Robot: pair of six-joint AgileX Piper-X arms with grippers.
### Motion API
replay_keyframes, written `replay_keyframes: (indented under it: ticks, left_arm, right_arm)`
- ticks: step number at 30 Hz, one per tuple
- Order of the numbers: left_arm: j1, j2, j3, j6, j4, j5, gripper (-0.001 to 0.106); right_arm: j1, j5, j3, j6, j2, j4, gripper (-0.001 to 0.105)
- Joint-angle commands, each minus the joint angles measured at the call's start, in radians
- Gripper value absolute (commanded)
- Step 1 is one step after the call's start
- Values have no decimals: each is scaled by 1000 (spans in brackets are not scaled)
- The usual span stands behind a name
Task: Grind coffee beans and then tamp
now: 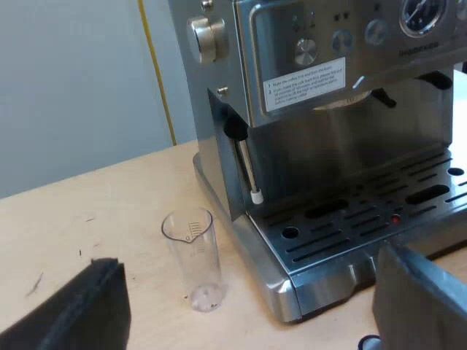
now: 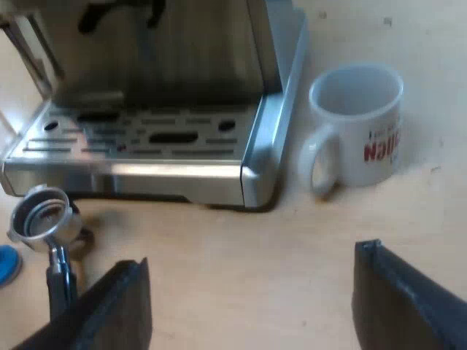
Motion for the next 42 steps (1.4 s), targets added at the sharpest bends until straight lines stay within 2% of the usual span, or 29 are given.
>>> replay_keyframes:
  ticks: [1, 16, 22, 42]
  left_arm:
    - [0, -43, -2, -12, 7, -1, 70]
    - [0, -43, 125, -12, 20, 13, 70]
    - [0, -43, 149, -12, 36, 13, 70]
    - [0, -43, 149, -12, 36, 13, 70]
  right_arm:
    - [-2, -48, 20, -16, -48, 1, 60]
    - [-2, -84, 166, -22, -48, -17, 60]
    - [-2, -84, 207, -22, -48, -18, 60]
    - [-2, -82, 209, -18, -45, -16, 60]
